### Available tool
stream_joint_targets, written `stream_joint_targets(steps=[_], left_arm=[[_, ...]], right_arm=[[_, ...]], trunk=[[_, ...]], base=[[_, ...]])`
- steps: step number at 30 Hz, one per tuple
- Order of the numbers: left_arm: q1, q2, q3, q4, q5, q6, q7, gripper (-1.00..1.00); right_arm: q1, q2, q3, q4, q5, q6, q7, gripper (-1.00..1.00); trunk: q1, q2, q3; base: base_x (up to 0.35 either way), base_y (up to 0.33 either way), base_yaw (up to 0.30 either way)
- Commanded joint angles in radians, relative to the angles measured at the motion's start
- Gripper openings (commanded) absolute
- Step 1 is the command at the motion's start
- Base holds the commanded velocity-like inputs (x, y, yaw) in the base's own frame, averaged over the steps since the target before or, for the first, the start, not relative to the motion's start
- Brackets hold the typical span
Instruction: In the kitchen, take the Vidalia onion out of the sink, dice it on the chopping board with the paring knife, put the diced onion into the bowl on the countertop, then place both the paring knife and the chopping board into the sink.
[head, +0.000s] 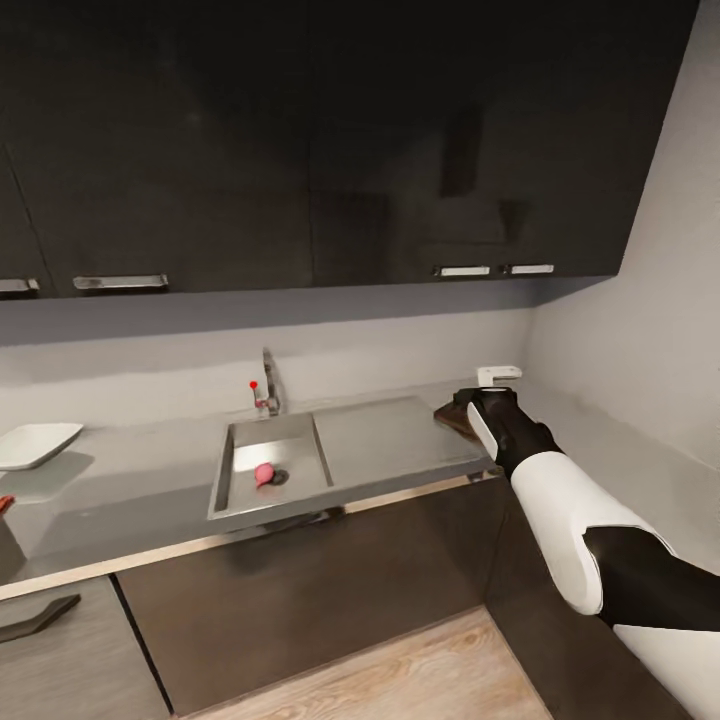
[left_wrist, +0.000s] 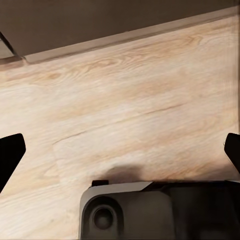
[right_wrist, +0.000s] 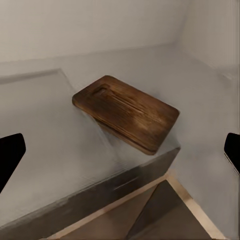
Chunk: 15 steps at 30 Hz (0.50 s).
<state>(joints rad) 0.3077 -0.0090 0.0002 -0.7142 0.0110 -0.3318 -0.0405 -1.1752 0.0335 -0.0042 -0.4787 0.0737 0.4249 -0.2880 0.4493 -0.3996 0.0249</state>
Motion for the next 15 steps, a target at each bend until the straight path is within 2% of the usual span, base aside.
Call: stream_joint_targets(steps=[1, 6, 10, 15], left_arm=[[0.001, 0.0, 0.001, -0.001, 0.001, -0.001, -0.004, 1.0], [0.001, 0.0, 0.001, -0.001, 0.001, -0.001, -0.004, 1.0], [0.001, 0.0, 0.001, -0.001, 0.001, -0.001, -0.004, 1.0], [0.001, 0.0, 0.001, -0.001, 0.001, -0.001, -0.004, 1.0]], right_arm=[[0.0, 0.0, 0.0, -0.001, 0.007, 0.008, 0.001, 1.0], [0.0, -0.001, 0.0, -0.001, 0.007, 0.008, 0.019, 1.0], [0.0, -0.002, 0.0, -0.001, 0.008, 0.008, 0.04, 1.0], [0.0, -0.017, 0.001, -0.001, 0.006, 0.009, 0.065, 1.0]], trunk=[[0.001, 0.0, 0.0], [0.001, 0.0, 0.0], [0.001, 0.0, 0.0], [0.001, 0.0, 0.0]], base=[[0.239, -0.263, 0.0], [0.295, -0.148, 0.0], [0.334, -0.031, 0.0], [0.341, -0.005, 0.0]])
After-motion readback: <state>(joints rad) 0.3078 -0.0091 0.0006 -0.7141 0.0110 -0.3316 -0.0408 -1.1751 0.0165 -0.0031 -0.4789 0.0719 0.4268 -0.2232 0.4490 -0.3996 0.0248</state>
